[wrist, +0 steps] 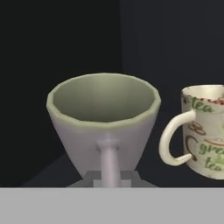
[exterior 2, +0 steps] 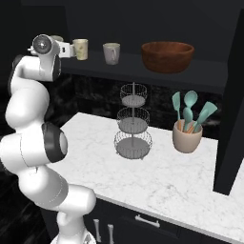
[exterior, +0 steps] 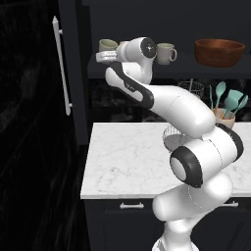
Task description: Gather all objects into one cabinet and sort the glasses and bowls to opposite sides.
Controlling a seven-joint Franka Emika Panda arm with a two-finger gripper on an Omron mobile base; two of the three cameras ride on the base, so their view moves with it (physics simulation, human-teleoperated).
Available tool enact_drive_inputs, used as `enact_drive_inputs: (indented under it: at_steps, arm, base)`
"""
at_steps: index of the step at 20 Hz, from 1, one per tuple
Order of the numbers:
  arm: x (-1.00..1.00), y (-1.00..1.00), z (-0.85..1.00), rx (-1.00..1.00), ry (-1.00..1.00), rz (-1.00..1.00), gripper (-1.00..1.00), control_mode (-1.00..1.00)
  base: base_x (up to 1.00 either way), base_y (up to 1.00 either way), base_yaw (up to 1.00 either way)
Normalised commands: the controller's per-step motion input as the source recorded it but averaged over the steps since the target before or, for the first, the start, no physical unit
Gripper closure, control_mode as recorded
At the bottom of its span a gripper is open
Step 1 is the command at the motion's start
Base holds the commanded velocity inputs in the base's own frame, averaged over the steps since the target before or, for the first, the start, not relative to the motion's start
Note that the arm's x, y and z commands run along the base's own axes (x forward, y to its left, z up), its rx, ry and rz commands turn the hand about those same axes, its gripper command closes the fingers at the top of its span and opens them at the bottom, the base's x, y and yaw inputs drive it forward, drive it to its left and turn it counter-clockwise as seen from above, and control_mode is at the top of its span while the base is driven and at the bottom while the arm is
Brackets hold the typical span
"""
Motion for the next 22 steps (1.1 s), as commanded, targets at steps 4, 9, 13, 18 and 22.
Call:
enact_drive_inputs:
  at_steps: [4,9,13,18,22]
  arm:
    - [0.19,0.00,0.00,0.00,0.00,0.00,1.00,-1.00]
    - [0.19,0.01,-0.01,0.00,0.00,0.00,1.00,-1.00]
    - [0.20,0.01,-0.06,0.00,0.00,0.00,1.00,-1.00]
    - [0.25,0.00,-0.16,0.00,0.02,0.00,1.00,-1.00]
    - [0.29,0.00,-0.18,0.00,0.04,0.00,1.00,-1.00]
  base:
    - [0.00,0.00,0.00]
    - [0.00,0.00,0.00]
    - [0.00,0.00,0.00]
    - [0.00,0.00,0.00]
    - [0.00,0.00,0.00]
